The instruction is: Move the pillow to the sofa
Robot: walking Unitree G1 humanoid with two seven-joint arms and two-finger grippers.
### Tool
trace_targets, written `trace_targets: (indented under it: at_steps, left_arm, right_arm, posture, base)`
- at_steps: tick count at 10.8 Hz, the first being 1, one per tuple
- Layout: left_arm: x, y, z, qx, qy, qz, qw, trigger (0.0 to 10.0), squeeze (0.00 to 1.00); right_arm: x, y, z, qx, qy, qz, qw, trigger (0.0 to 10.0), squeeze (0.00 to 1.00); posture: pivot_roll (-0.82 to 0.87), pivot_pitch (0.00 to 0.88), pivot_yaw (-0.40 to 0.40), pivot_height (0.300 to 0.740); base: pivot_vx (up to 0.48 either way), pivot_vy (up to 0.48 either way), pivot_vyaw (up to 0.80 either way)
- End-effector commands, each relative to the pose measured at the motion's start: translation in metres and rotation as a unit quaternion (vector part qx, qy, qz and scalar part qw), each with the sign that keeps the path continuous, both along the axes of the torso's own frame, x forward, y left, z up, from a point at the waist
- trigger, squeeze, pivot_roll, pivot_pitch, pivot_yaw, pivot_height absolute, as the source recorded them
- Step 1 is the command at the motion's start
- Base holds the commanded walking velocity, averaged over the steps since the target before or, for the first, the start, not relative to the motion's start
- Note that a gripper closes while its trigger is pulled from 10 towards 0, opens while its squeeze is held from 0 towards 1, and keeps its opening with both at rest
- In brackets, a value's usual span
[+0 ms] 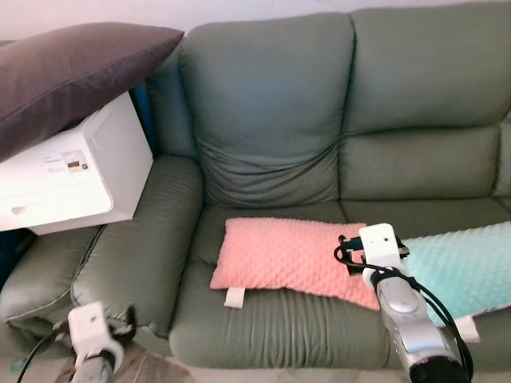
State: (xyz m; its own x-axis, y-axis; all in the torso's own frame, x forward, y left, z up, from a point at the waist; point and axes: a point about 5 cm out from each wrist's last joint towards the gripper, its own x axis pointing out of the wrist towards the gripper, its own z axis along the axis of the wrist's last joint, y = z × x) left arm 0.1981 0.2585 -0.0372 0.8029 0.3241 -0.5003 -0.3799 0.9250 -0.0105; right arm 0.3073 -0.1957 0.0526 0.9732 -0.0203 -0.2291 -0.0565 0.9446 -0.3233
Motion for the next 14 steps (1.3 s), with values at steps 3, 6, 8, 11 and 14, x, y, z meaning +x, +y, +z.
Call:
trace_targets:
  at_steps: [3,6,8,11,14]
  left_arm:
    - [-0.019,0.002,-0.022,-0.014,0.076,0.015,0.997,10.0,0.00]
    - [-0.054,0.003,-0.043,-0.027,0.174,0.026,0.984,10.0,0.00]
    - [-0.070,0.001,-0.050,-0.032,0.202,0.027,0.979,10.0,0.00]
    - [-0.068,-0.008,-0.053,-0.039,0.205,0.009,0.978,10.0,0.00]
    - [-0.064,-0.008,-0.052,-0.041,0.201,-0.009,0.979,10.0,0.00]
  right_arm:
    - [-0.006,0.010,-0.031,-0.004,0.069,0.026,0.997,10.0,0.00]
    - [-0.023,0.016,-0.060,-0.017,0.142,0.044,0.989,10.0,0.00]
    - [-0.034,0.017,-0.075,-0.012,0.193,0.036,0.980,10.0,0.00]
    - [-0.055,0.007,-0.094,-0.008,0.260,0.019,0.965,10.0,0.00]
    - [-0.071,-0.014,-0.102,-0.024,0.285,-0.005,0.958,10.0,0.00]
  posture:
    - [-0.22,0.000,0.071,0.740]
    - [-0.24,0.000,0.076,0.740]
    - [-0.23,0.000,0.078,0.740]
    - [-0.20,0.000,0.068,0.740]
    - [-0.21,0.000,0.073,0.740]
  base:
    - [0.000,0.000,0.00]
    - [0.000,0.000,0.00]
    - [0.000,0.000,0.00]
    - [0.000,0.000,0.00]
    - [0.000,0.000,0.00]
